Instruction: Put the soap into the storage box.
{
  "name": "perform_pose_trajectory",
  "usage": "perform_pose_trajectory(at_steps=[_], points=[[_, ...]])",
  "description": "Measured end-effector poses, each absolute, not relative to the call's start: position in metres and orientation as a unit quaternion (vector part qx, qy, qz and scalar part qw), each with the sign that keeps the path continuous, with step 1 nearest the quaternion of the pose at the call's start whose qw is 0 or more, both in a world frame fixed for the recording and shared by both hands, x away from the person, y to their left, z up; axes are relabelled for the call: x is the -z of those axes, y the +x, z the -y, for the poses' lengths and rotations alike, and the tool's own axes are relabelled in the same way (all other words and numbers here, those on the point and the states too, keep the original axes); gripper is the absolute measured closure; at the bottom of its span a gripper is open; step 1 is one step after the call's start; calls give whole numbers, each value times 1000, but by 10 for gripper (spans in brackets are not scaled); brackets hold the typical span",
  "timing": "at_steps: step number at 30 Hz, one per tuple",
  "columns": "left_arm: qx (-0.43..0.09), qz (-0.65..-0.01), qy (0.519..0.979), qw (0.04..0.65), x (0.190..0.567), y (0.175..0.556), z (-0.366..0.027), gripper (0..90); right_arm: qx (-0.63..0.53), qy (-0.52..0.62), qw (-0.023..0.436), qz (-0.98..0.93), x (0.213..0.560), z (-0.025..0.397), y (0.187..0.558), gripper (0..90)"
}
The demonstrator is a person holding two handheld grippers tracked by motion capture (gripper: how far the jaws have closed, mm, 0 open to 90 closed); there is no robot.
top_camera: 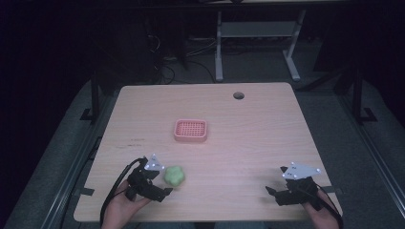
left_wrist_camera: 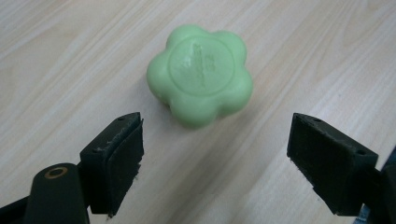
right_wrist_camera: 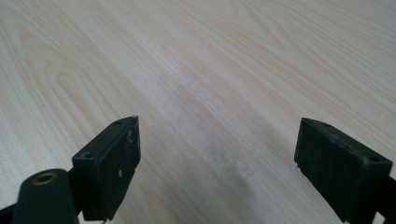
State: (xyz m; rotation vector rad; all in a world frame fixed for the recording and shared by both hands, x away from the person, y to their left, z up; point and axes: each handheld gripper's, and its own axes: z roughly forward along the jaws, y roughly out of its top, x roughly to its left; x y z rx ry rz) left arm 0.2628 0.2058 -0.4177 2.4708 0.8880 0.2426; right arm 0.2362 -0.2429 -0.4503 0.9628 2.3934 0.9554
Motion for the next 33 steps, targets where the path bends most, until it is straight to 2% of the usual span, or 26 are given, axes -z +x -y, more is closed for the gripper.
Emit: perform_pose_trajectory(at_steps=[33], points=[[-74, -356, 906, 219, 415, 294, -177, 183, -343, 342, 193, -853, 449, 242, 235, 138]])
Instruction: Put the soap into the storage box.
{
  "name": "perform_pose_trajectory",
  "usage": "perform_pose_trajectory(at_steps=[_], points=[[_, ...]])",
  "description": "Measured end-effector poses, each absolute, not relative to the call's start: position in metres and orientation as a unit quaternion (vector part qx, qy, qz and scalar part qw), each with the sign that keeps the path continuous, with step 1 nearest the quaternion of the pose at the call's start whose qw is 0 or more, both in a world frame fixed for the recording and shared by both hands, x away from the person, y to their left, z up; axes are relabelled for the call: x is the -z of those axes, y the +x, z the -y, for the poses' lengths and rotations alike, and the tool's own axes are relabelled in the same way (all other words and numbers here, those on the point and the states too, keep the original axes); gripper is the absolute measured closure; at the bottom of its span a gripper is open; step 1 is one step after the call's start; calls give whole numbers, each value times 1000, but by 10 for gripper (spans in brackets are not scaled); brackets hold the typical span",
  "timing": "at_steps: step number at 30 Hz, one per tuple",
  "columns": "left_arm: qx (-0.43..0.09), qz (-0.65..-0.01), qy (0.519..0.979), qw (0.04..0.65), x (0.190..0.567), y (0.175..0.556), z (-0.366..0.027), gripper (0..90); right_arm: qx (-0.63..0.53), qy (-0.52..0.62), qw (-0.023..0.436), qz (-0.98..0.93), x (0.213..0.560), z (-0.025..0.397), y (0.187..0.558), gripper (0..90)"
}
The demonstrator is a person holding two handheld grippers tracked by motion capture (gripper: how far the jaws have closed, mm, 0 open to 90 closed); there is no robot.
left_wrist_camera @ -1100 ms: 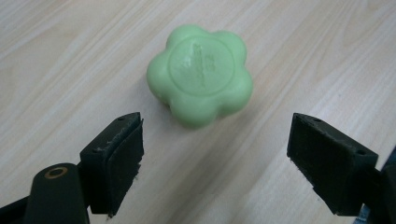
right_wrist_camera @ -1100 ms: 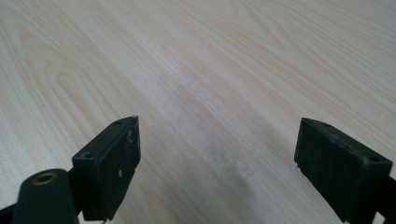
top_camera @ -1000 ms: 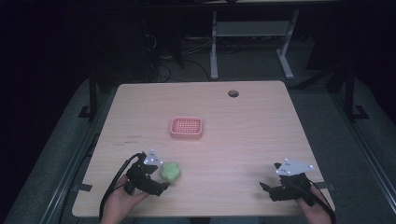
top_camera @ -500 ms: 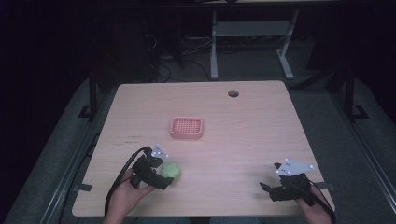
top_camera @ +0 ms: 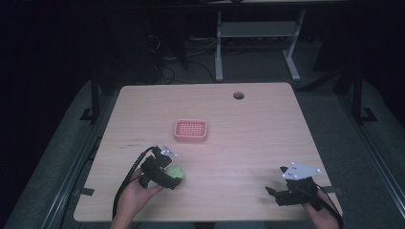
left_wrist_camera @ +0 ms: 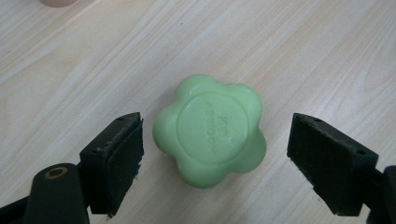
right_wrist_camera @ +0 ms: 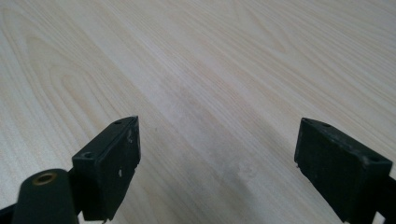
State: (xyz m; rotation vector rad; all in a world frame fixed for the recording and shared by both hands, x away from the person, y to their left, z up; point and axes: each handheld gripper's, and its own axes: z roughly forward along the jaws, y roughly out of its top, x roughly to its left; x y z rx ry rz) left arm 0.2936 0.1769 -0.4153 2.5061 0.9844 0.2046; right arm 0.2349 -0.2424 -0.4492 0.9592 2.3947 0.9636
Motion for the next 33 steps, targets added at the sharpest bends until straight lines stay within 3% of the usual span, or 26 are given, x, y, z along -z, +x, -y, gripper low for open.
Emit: perform_pose_trajectory(at_steps=[33], points=[[-34, -386, 908, 161, 439, 313, -164, 225, -345, 340, 193, -853, 449, 242, 235, 138]])
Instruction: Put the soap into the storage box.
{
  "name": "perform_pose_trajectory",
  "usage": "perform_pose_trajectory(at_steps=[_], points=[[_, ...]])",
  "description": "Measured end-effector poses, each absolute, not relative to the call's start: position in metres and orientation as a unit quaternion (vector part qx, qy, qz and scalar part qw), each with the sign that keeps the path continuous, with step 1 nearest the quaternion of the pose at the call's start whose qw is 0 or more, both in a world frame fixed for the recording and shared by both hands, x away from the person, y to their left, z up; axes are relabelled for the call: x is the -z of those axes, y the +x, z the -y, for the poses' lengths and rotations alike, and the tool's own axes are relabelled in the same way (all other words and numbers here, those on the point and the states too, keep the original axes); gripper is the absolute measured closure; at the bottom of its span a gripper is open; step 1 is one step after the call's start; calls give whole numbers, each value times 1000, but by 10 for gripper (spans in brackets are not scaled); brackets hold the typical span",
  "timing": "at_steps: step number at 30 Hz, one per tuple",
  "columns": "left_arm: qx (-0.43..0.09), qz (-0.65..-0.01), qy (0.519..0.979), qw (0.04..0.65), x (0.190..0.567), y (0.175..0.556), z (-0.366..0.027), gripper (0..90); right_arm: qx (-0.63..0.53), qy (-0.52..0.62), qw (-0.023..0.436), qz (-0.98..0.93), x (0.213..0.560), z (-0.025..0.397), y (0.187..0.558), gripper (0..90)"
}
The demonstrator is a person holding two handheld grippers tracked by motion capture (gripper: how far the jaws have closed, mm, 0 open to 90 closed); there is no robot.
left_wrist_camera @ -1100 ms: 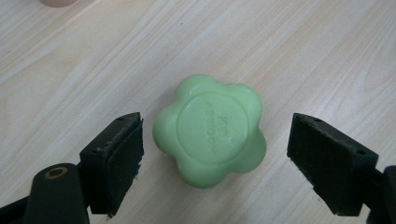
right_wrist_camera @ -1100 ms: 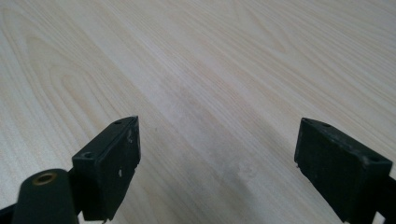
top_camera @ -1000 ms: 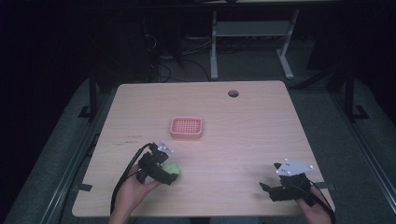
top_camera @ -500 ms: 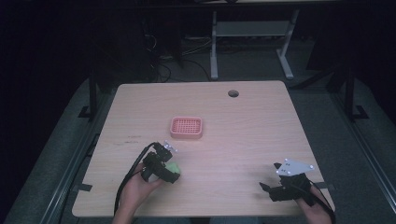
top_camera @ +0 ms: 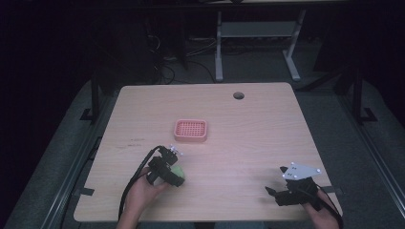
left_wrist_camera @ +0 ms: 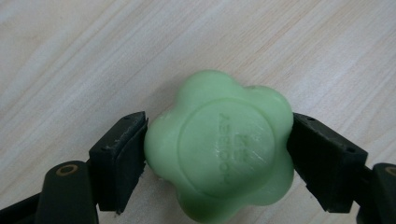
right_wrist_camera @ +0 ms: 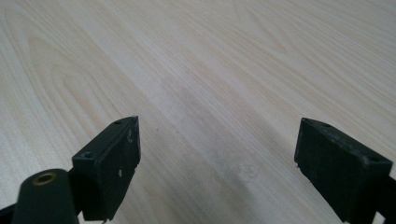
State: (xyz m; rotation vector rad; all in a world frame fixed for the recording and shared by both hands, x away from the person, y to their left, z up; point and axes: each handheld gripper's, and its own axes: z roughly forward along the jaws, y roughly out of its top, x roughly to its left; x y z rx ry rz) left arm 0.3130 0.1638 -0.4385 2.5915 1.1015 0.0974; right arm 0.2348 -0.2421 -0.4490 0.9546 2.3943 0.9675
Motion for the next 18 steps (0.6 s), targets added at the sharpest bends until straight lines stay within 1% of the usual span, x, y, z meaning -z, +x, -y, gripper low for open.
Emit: perform_pose_trajectory(at_steps=[4, 18], points=[[-30, -389, 907, 161, 442, 313, -163, 232, -346, 340, 193, -853, 449, 242, 235, 138], [-45, -385, 908, 160, 443, 310, -162, 259, -345, 339, 195, -853, 448, 243, 234, 138]])
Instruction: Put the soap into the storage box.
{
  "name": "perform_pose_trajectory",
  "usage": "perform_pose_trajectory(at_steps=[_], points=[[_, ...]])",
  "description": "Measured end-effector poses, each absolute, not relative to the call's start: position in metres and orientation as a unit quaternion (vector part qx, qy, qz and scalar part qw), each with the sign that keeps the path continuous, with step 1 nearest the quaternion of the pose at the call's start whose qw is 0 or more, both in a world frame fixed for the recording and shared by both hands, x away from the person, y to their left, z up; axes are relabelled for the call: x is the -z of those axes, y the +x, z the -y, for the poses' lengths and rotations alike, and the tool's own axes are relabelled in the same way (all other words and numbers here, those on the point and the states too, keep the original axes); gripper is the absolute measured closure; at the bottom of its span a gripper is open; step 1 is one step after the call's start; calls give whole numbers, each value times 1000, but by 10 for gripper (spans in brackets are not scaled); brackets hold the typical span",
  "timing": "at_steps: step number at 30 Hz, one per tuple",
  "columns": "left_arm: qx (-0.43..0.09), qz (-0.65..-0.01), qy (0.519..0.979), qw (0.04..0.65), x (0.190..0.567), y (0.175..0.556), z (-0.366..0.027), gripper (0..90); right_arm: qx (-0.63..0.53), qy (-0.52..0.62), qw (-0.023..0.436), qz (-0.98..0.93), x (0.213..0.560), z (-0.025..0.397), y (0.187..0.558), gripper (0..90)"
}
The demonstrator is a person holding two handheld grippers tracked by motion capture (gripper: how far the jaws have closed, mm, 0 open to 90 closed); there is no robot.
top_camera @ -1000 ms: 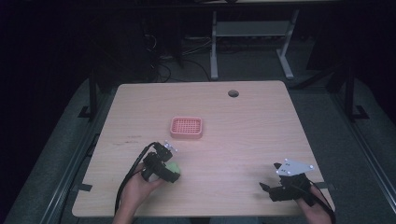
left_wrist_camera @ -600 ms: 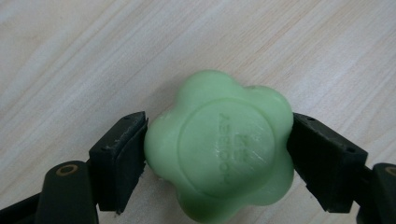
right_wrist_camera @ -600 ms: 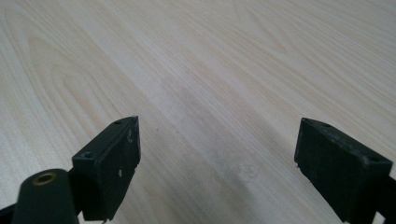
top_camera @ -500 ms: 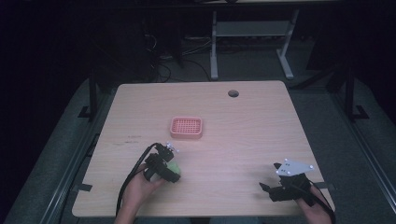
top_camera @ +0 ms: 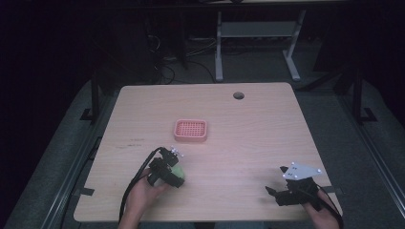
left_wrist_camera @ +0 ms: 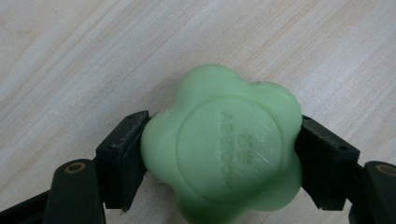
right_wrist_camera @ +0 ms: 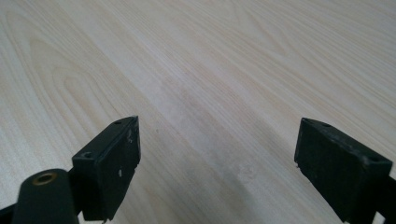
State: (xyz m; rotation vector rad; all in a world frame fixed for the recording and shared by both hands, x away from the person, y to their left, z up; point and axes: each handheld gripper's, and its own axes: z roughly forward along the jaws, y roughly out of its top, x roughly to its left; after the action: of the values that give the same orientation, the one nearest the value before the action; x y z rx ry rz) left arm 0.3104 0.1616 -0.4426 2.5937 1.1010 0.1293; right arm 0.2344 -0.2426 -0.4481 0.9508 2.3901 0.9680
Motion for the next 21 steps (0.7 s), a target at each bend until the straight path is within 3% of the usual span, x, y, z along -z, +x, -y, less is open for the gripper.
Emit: perform_pose_trajectory(at_steps=[21], points=[[-71, -379, 908, 164, 436, 308, -159, 265, -346, 340, 195, -852, 448, 243, 234, 138]])
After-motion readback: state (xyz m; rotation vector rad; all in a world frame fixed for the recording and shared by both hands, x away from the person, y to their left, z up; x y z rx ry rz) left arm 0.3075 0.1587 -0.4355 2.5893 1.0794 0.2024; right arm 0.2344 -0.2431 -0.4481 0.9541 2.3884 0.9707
